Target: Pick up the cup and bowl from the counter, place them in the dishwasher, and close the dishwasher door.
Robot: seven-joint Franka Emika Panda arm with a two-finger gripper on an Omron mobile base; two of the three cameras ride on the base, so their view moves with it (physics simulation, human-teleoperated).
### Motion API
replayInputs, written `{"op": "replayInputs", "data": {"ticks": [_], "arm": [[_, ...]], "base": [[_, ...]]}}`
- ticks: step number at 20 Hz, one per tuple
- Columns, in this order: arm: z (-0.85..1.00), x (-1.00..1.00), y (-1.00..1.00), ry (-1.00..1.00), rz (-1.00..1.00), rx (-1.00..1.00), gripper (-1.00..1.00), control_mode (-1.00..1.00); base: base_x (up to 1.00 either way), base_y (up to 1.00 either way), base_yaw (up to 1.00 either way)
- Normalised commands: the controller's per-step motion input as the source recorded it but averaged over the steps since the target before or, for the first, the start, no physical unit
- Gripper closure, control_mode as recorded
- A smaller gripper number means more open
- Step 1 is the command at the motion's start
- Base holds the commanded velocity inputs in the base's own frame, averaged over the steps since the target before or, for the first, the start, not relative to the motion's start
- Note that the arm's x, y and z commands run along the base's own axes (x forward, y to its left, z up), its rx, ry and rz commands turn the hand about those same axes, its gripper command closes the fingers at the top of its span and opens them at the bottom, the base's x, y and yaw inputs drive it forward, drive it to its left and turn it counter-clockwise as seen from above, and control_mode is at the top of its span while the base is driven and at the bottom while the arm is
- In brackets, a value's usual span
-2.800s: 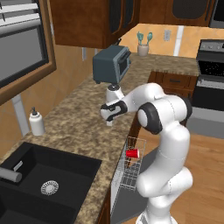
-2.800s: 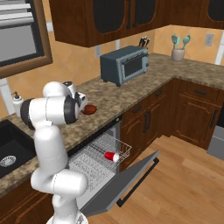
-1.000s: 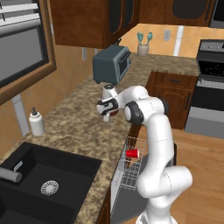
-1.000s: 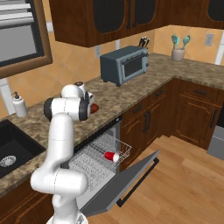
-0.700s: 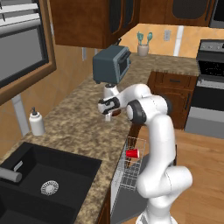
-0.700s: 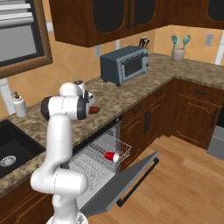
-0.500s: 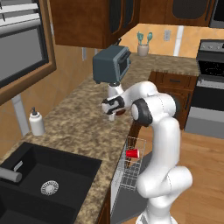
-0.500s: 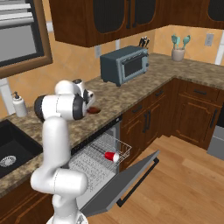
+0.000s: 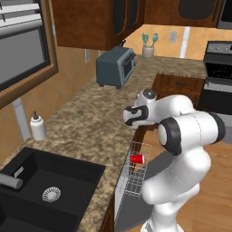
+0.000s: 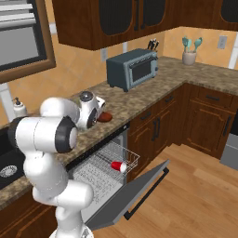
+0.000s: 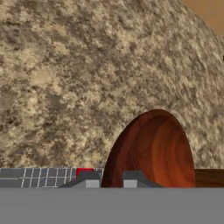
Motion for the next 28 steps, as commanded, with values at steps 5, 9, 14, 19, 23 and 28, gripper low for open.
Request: {"op": "replayInputs", "data": {"ticks": [5,9,14,19,23,28], "arm": [[0.42,-0.55,-0.76,0.00,0.50,0.03,1.00,-1.00],[0.08,-0.24,-0.54,0.01,0.75,0.00,1.00,-1.00],[0.00,0.04,-0.23,0.00,0.76,0.00,1.00,-1.00],[-0.34,0.20,-0.05,-0.02,0.23,-0.09,1.00,-1.00],[-0.63,0.06,-0.09,0.03,0.09,-0.20,1.00,-1.00],[-0.71,-0.08,0.30,0.00,0.00,-0.24,1.00,-1.00]], "base": [[0.00,0.00,0.00],[0.00,0.00,0.00],[0.00,0.00,0.00],[0.00,0.00,0.00],[0.00,0.00,0.00],[0.00,0.00,0.00]]}}
